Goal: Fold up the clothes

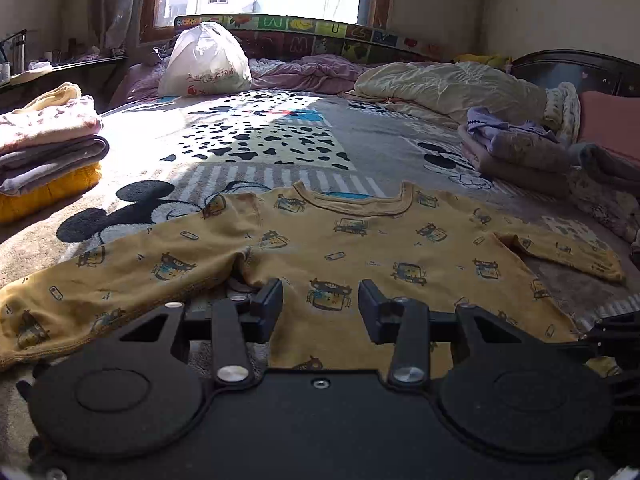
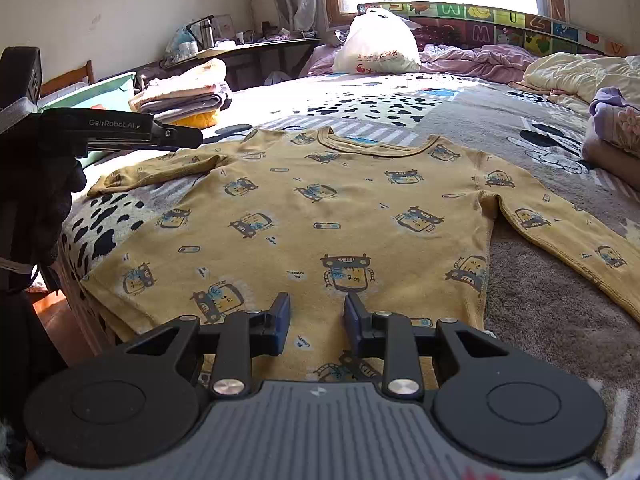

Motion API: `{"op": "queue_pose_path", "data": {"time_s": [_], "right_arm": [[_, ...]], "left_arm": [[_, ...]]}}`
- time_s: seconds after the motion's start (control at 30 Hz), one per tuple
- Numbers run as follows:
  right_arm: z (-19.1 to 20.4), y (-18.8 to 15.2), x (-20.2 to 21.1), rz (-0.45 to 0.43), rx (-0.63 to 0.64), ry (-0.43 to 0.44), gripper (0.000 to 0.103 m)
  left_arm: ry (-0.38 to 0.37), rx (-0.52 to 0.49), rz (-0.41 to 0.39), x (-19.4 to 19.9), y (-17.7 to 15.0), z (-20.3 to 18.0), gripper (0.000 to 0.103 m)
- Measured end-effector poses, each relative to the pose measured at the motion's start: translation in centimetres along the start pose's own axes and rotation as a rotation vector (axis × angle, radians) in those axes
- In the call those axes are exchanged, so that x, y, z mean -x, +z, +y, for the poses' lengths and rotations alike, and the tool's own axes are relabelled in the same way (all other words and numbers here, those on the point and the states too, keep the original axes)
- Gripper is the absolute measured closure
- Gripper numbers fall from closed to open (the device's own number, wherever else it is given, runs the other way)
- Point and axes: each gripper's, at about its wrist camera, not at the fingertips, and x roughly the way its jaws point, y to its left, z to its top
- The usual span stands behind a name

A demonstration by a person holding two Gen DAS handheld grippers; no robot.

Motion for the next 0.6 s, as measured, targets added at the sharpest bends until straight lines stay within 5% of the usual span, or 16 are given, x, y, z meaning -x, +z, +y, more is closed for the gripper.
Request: {"op": "queue_pose_path", "data": {"time_s": [0.4,0.53,0.6], "right_arm": [[1.4,-3.0,5.0,0.084,0.038,-0.003,0.070],[1.3,-3.4,6.1,0.095,0.040,0.008,0.069],[1.1,-3.6,6.5,0.095,0.025,0.026,0.069]], "left_arm": [[0.078,-0.202,0.069,3.4,-4.4,-5.9,0.062],[0.046,-0.179,0.101,5.7,-5.3,-5.6,0.061],[0.077,-0.124,0.043,7.1,-5.2,-4.7,0.061]]}}
